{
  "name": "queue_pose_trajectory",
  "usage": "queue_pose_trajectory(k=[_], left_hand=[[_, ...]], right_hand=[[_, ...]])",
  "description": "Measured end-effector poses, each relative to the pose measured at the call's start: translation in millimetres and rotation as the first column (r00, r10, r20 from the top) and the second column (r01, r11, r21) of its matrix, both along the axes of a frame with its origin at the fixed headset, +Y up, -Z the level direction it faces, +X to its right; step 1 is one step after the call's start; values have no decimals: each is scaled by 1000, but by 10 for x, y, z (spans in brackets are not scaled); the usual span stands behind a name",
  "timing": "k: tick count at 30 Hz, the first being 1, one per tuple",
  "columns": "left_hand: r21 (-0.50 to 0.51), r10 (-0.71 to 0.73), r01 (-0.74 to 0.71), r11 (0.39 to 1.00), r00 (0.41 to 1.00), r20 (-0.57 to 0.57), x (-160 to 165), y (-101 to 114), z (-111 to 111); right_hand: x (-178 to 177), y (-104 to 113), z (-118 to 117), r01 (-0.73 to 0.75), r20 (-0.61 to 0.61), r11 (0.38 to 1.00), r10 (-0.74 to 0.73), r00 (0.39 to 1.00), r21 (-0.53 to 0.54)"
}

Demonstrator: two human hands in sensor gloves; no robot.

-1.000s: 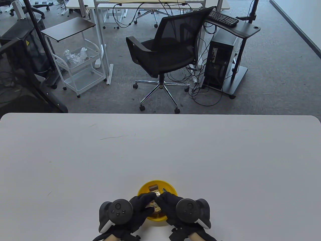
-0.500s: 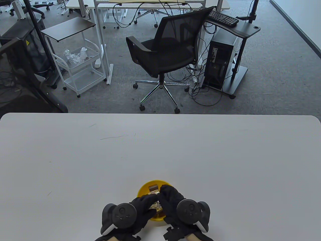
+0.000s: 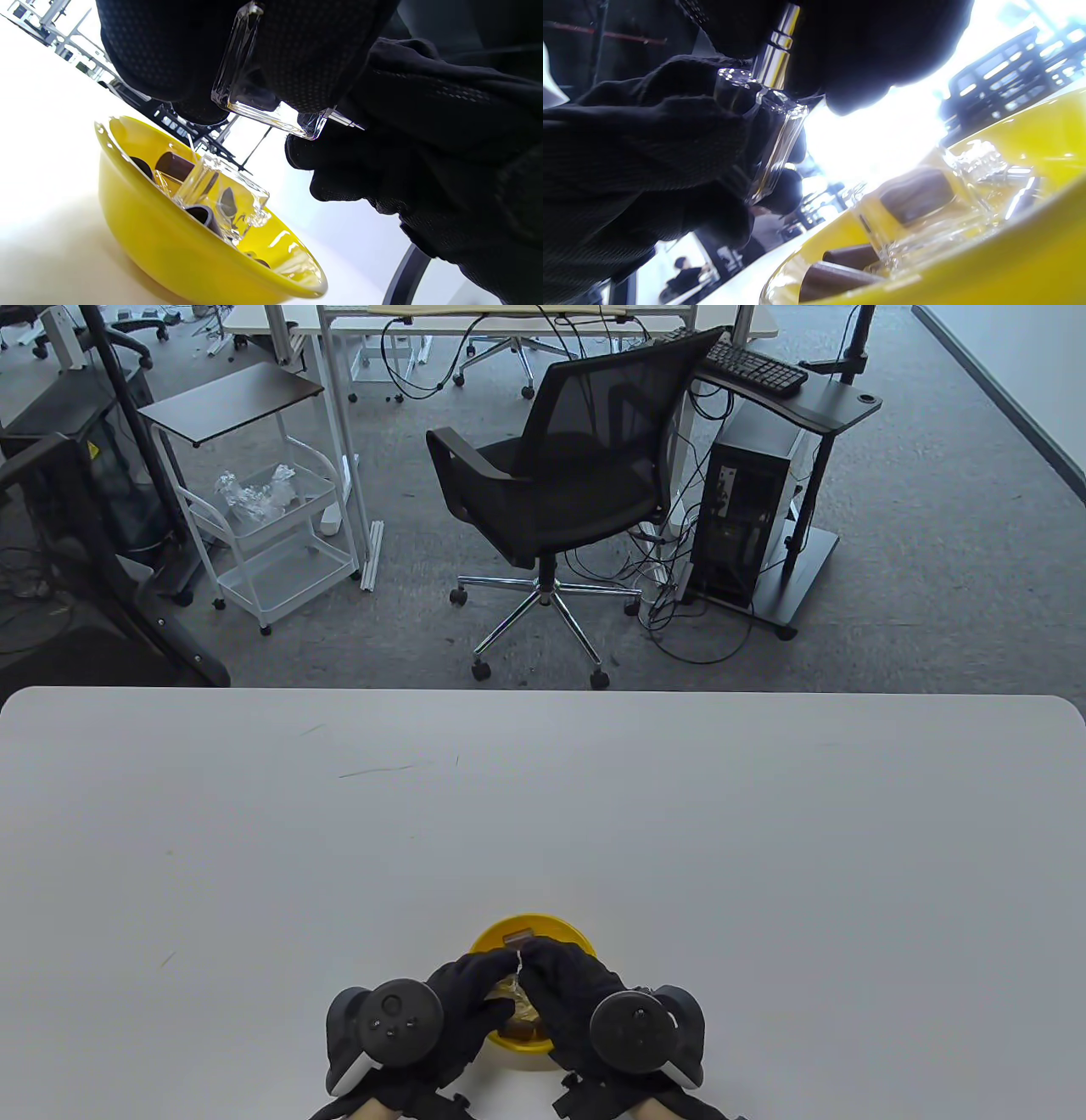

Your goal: Assemble perfume bottles from components

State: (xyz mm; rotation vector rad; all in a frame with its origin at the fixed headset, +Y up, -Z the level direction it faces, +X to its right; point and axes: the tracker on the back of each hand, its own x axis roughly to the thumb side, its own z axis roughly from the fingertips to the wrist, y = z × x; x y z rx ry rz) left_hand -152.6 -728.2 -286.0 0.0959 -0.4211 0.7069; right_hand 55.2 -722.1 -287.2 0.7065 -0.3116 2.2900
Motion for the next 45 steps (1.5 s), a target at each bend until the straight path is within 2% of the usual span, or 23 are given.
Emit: queue_pose_trajectory(k=[6, 11, 19, 26, 30, 34, 36, 41, 45], left_hand=[[-18, 16, -16, 1000, 1000, -22, -66, -16, -30], [-12, 13, -13, 1000, 1000, -18, -61, -10, -24], [5, 6, -6, 1000, 1000, 1, -34, -6, -9], [7, 13, -13, 1000, 1000, 15, 27, -20, 18], [36, -24, 23, 999, 1000, 16, 79, -19, 48], [61, -15, 13, 998, 1000, 26, 115, -5, 71], [77, -17, 15, 997, 1000, 23, 133, 6, 86], [81, -27, 25, 996, 999, 24, 148, 13, 89], [79, -6, 5, 997, 1000, 10, 107, 33, 66]], right_hand=[[-46, 1, -16, -91, -95, 995, 87, 992, -38], [-51, 26, -13, -150, -73, 989, 149, 986, -5], [3, 36, -41, -145, -53, 989, 143, 988, -22], [94, -10, -88, -50, -50, 990, 44, 998, -129], [119, -48, -111, -53, -27, 985, 50, 998, -165], [193, -97, -164, 86, -6, 951, -92, 996, -297], [208, -111, -169, 121, 1, 940, -128, 992, -319], [224, -123, -173, 135, 15, 934, -138, 990, -332], [207, -104, -142, 106, 25, 963, -103, 994, -246]])
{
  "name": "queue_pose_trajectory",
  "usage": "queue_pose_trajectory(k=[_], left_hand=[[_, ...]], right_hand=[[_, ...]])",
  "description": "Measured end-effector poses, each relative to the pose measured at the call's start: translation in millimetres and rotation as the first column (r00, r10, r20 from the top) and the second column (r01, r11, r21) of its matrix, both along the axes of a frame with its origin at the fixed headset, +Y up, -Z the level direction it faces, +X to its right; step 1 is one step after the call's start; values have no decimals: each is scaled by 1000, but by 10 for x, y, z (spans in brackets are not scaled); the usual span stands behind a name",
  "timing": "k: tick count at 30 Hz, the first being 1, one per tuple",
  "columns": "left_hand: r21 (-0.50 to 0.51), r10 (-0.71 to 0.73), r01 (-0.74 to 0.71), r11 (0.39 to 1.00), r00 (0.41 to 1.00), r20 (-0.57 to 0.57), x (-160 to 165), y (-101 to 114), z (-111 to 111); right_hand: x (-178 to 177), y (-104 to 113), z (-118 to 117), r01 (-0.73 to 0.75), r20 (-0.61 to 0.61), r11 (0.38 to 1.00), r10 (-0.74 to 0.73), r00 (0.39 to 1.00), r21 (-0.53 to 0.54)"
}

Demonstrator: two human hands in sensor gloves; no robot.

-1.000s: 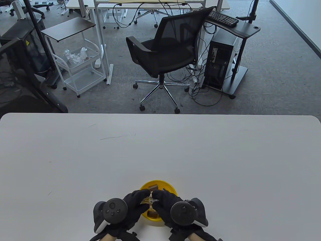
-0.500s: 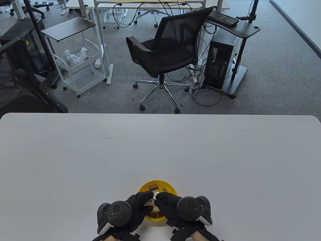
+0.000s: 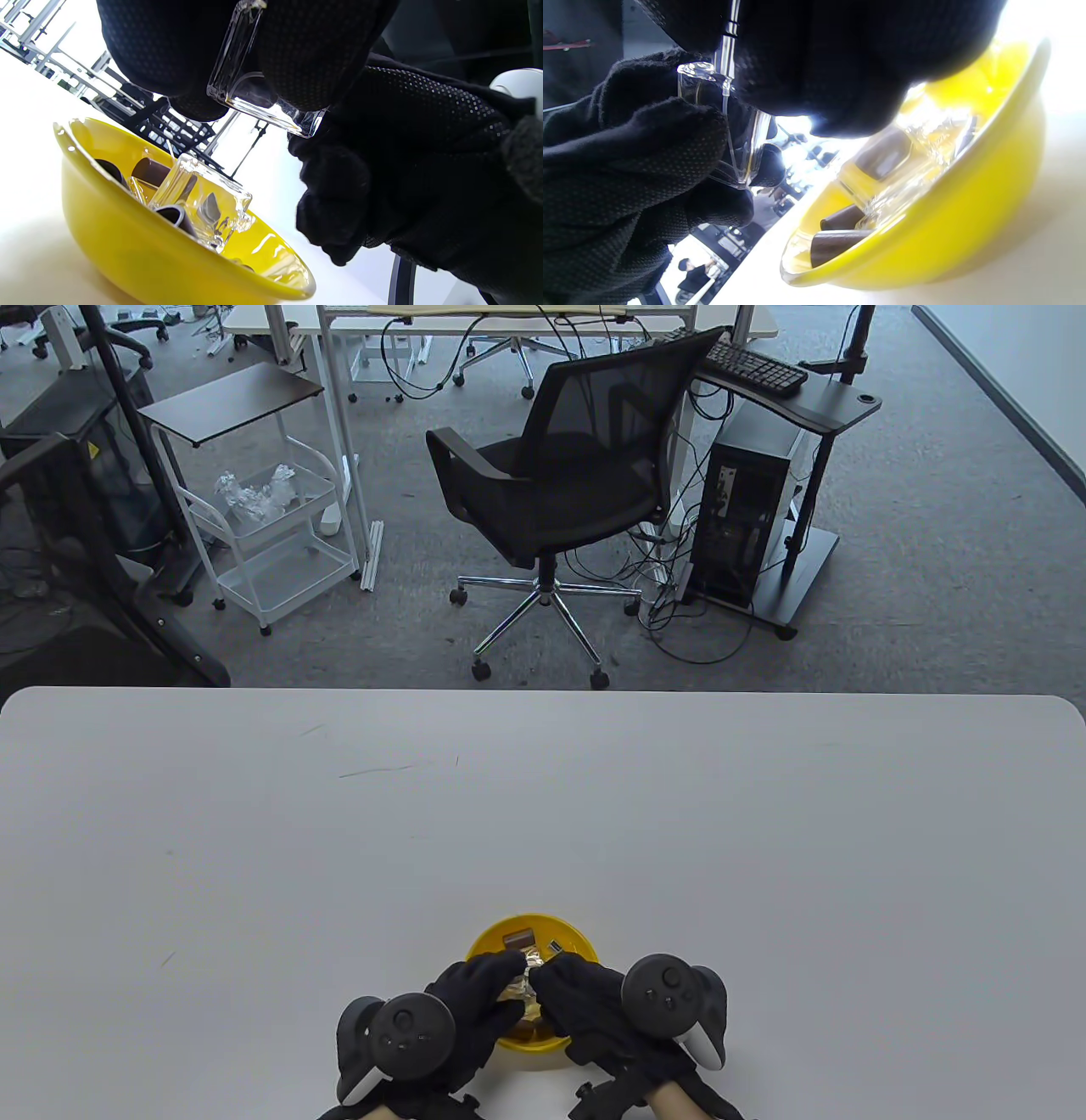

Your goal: Assemble perfume bottles from components

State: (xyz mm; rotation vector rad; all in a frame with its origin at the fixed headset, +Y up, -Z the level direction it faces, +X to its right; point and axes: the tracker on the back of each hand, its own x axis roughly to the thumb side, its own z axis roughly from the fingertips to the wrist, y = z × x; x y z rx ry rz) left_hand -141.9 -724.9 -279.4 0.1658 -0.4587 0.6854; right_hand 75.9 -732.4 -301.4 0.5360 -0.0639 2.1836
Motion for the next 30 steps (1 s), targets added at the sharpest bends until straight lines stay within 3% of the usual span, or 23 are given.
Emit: queue_pose_trajectory(k=[9, 16, 25, 30], left_hand=[[14, 39, -38, 999, 995, -90, -201, 69, -52], [25, 38, -34, 999, 986, -163, -362, 92, -95], [3, 32, -32, 999, 978, -207, -456, 61, -134], [-5, 19, -21, 1000, 979, -203, -446, 60, -131]], right_hand=[[44, 60, 26, 1, 45, 997, -5, 999, 83], [-155, -9, 73, -163, -60, 981, 170, 984, 109], [-391, -104, 149, -467, -198, 875, 484, 852, 129], [-457, -174, 158, -543, -228, 831, 556, 799, 124]])
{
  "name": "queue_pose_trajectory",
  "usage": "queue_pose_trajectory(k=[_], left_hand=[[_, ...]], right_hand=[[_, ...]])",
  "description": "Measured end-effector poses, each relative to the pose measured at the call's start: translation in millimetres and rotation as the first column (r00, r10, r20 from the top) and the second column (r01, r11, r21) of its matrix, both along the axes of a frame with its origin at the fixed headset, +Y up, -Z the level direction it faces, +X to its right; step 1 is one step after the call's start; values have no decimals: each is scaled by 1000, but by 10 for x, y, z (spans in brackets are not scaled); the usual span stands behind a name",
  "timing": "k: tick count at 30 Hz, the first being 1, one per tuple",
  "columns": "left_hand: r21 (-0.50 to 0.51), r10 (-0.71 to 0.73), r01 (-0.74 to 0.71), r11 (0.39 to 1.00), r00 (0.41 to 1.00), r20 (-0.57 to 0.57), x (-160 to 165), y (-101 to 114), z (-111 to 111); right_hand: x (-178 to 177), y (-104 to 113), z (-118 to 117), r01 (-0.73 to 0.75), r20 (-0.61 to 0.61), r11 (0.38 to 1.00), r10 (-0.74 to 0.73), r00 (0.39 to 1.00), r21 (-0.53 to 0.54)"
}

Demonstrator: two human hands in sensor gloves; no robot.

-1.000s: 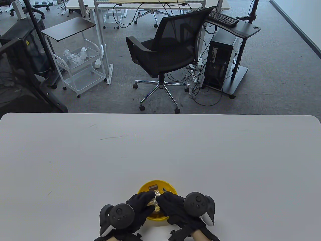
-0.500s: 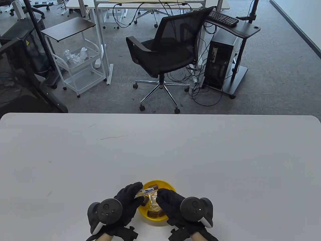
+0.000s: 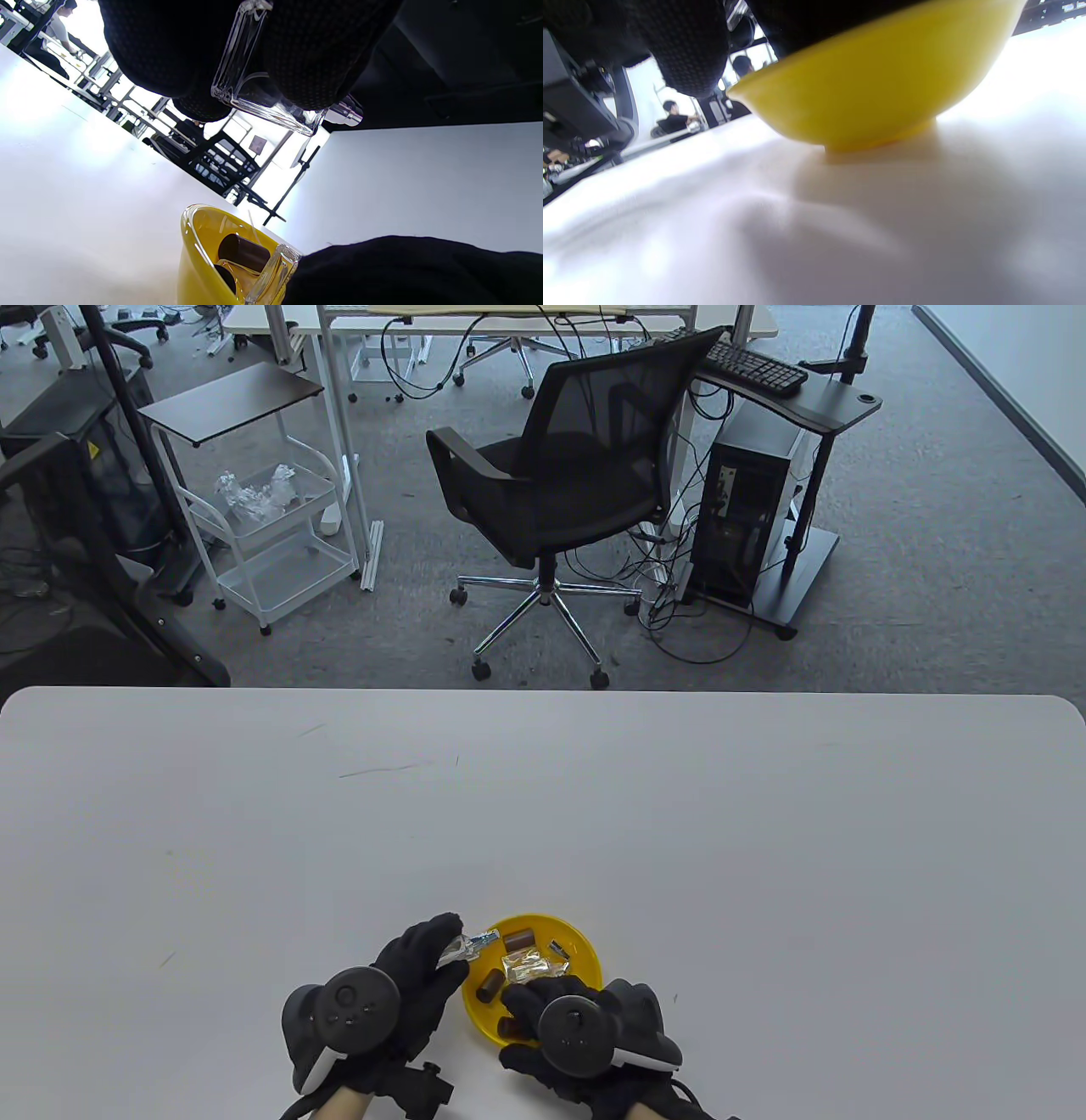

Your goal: Assemble perfume bottles from components

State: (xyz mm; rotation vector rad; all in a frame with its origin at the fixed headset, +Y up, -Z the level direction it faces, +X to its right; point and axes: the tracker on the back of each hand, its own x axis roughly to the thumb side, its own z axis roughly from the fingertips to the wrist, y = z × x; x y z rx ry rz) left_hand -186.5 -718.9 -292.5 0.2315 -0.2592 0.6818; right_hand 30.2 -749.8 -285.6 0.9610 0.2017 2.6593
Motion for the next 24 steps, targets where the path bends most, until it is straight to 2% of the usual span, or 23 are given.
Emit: queue_pose_trajectory(k=[8, 24], left_hand=[[-1, -24, 25, 1000, 1000, 8, 11, -7, 0], [-28, -39, 41, 999, 998, 59, 115, -67, 4]], right_hand=[[-61, -33, 0, -69, 5, 997, 69, 998, 25], [39, -63, -92, 72, 15, 995, -71, 997, -70]])
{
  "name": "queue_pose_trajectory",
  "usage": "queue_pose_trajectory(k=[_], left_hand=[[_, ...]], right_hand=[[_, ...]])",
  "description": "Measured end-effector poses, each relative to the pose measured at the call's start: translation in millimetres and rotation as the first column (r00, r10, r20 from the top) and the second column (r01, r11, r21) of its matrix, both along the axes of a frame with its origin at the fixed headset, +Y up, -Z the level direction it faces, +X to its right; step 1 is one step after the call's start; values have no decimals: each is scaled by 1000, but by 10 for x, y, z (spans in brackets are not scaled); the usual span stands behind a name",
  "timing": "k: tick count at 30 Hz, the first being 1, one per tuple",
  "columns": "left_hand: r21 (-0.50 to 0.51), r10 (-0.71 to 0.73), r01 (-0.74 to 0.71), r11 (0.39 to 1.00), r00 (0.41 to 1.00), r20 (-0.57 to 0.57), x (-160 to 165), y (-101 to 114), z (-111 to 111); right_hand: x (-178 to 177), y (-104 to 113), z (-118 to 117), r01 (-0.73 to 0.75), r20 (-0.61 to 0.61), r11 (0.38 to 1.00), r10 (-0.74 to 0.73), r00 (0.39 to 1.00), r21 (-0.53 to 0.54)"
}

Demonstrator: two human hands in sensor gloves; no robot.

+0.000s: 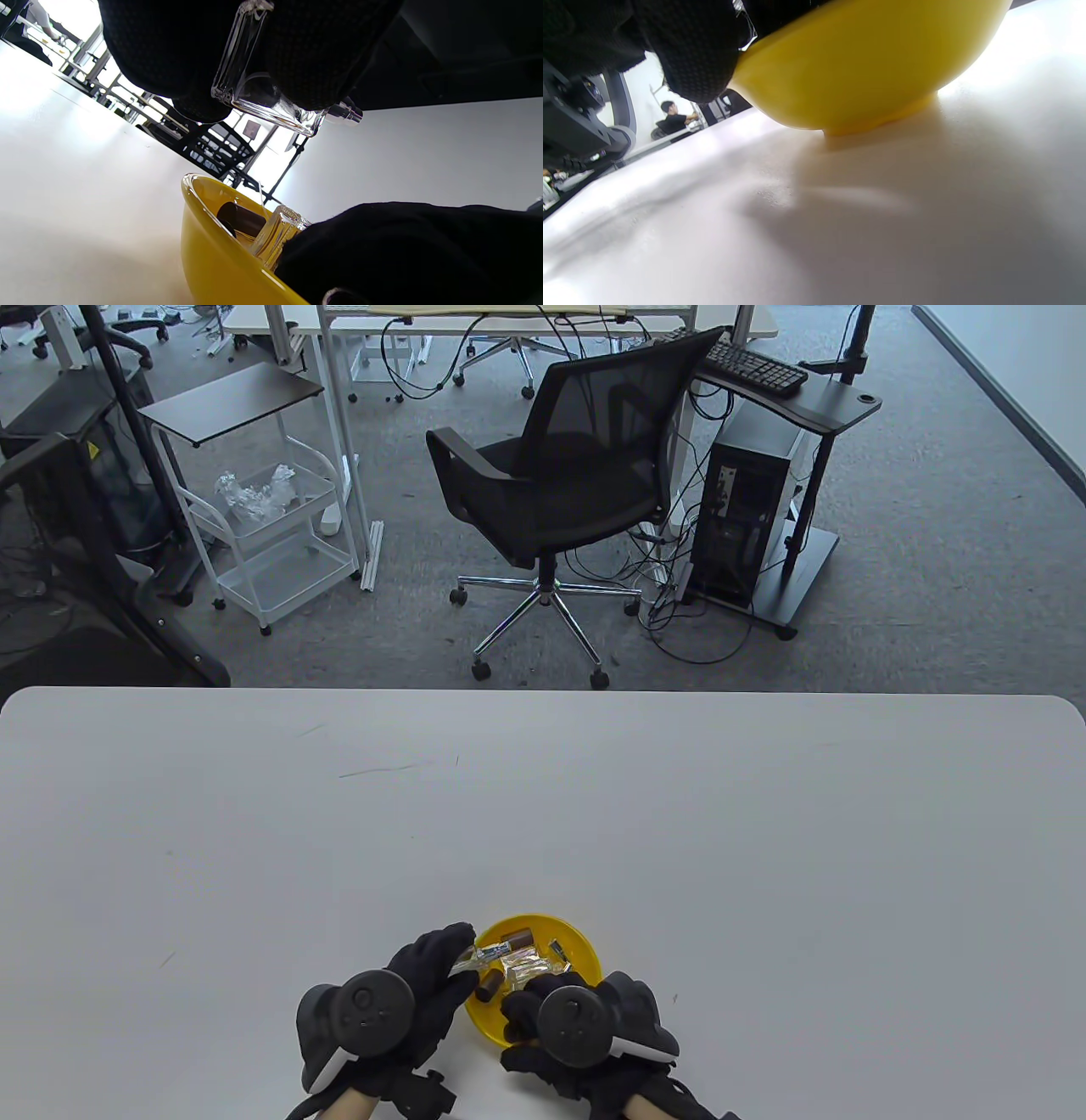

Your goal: Assemble perfume bottles from components

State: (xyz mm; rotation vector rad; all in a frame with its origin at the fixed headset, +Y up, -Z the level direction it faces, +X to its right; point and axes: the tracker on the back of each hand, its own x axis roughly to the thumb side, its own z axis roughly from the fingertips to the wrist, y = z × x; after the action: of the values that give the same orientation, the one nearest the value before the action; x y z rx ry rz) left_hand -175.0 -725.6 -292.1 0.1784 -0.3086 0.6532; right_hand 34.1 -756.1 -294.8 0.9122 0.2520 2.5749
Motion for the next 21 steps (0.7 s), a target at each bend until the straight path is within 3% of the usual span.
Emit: queue_pose_trajectory(k=[16, 21], left_hand=[[-46, 65, -63, 997, 997, 49, 77, -41, 5], [-58, 79, -76, 995, 995, 57, 91, -47, 6]], right_hand=[[37, 12, 12, 25, -17, 998, -24, 1000, 60], [92, 35, 2, 114, 6, 991, -115, 993, 68]])
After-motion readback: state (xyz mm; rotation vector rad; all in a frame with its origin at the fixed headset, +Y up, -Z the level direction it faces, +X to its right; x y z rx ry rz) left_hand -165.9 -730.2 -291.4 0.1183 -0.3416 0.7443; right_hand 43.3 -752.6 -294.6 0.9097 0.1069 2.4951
